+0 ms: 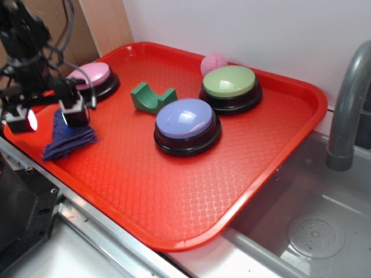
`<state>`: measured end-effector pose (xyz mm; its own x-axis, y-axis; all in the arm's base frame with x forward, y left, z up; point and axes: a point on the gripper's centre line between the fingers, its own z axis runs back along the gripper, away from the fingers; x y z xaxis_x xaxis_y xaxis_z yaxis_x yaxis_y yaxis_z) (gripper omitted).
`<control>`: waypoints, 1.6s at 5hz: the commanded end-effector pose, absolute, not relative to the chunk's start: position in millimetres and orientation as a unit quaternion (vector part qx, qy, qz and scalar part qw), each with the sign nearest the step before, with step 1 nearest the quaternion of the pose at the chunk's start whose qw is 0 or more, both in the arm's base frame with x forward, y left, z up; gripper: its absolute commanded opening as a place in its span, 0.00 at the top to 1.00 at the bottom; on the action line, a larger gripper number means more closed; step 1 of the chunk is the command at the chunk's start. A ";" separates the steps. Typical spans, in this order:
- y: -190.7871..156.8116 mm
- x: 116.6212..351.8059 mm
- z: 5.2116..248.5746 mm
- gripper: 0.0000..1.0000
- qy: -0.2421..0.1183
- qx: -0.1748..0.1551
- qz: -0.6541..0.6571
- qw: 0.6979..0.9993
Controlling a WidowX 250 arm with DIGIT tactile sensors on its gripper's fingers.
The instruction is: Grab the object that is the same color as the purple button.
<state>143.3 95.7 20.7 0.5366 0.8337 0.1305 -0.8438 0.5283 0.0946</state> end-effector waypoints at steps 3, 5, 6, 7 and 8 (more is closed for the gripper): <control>96.9 151.0 1.7 1.00 -0.095 0.011 0.449 0.888; 89.1 164.1 35.6 1.00 -0.096 0.001 0.327 0.940; 73.5 172.4 72.1 1.00 -0.097 -0.004 0.218 0.971; 52.9 178.3 100.4 1.00 -0.093 -0.001 0.125 0.988; 23.7 183.8 123.1 1.00 -0.086 -0.010 0.027 0.996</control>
